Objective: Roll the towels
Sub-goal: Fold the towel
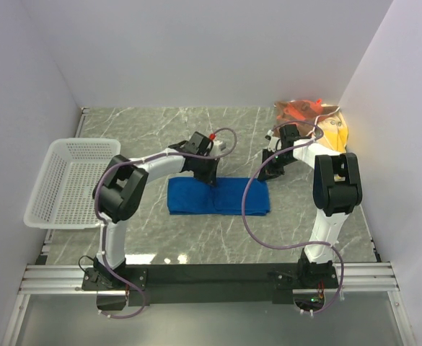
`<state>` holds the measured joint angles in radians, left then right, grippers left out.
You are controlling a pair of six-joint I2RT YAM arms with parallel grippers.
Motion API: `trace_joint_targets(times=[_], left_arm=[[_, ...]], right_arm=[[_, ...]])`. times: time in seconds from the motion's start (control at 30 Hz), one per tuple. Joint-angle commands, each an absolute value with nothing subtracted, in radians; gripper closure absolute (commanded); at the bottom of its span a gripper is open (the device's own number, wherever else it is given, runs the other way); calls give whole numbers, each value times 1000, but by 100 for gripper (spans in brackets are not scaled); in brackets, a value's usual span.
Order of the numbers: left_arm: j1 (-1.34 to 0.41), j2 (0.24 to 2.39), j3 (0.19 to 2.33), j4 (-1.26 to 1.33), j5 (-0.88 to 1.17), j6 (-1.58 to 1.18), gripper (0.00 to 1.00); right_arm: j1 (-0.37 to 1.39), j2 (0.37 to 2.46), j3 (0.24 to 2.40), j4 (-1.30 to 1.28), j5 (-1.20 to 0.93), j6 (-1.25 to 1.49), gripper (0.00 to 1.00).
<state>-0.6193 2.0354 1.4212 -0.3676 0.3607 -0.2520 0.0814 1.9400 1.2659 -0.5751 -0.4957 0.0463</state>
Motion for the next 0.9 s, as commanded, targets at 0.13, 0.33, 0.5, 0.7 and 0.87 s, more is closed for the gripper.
trace_joint_targets(times=[0.13, 0.33, 0.5, 0.7, 0.87], left_arm=[[-555, 1911, 1321, -344, 296, -245, 100], [-552, 1933, 1376, -348, 336, -215, 50], [-552, 1852, 1361, -387, 339, -181, 52], [-517, 1750, 1241, -420, 354, -163, 53], [-457, 1756, 1220, -528, 457, -123, 59]], right_arm=[[78, 1965, 1279, -566, -443, 52, 83], [77, 1925, 1281, -569, -531, 26, 72], [78, 1881, 1348, -627, -542, -17, 69], [81, 1906, 1435, -707, -491, -103, 50], [107, 2005, 1528, -821, -476, -199, 50]])
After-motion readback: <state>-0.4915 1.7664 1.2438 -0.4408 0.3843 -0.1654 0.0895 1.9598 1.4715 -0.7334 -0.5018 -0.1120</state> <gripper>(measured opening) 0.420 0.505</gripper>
